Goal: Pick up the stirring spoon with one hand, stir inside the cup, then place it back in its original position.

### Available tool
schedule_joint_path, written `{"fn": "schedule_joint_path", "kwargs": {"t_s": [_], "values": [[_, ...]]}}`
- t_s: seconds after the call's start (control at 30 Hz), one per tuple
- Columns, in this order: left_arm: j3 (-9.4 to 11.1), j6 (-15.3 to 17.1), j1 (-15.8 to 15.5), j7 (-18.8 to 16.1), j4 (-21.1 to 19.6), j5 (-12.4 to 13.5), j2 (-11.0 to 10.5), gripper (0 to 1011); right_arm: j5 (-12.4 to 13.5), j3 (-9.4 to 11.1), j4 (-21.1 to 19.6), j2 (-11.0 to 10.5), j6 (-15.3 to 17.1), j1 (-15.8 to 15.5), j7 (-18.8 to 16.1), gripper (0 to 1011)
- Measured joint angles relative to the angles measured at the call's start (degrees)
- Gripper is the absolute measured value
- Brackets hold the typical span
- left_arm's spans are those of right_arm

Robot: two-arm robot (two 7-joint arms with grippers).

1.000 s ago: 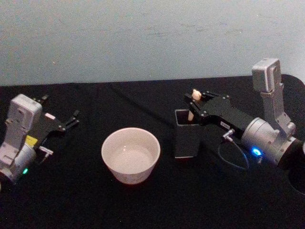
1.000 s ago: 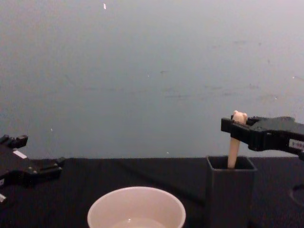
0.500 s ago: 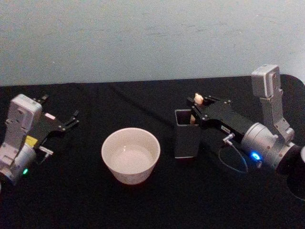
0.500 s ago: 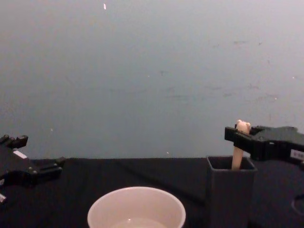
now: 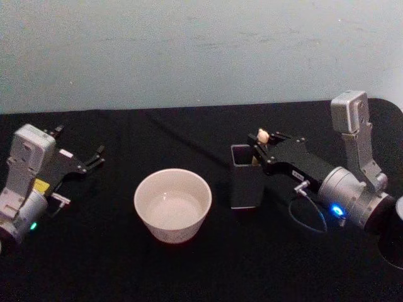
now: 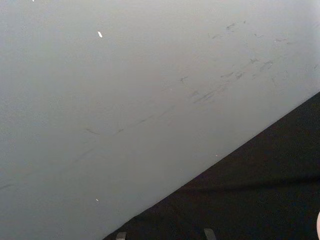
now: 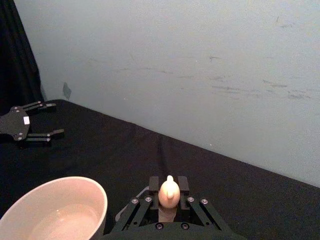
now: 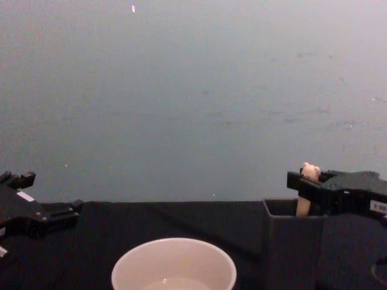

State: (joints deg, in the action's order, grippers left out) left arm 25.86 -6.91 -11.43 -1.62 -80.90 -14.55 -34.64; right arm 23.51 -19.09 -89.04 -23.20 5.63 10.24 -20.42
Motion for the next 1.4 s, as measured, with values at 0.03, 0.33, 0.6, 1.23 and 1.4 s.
{"fn": "schedule_joint_path", "kwargs": {"t_s": [0.03, 0.33, 0.6, 1.23, 1.4], "values": [[0.0, 0.0, 0.0, 0.0, 0.0, 0.0, 0.0, 1002, -0.1, 0.0, 0.1, 0.1, 0.1, 0.0, 0.0, 214], [0.0, 0.0, 0.0, 0.0, 0.0, 0.0, 0.0, 1001, -0.5, -0.1, 0.2, 0.1, 0.2, 0.1, 0.1, 214], [0.0, 0.0, 0.0, 0.0, 0.0, 0.0, 0.0, 1001, -0.4, -0.1, 0.2, 0.1, 0.2, 0.1, 0.1, 244], [0.0, 0.0, 0.0, 0.0, 0.0, 0.0, 0.0, 1001, -0.3, -0.1, 0.1, 0.0, 0.1, 0.1, 0.1, 838], [0.0, 0.0, 0.0, 0.0, 0.0, 0.0, 0.0, 1001, -0.3, -0.1, 0.1, 0.0, 0.1, 0.1, 0.1, 969]]}}
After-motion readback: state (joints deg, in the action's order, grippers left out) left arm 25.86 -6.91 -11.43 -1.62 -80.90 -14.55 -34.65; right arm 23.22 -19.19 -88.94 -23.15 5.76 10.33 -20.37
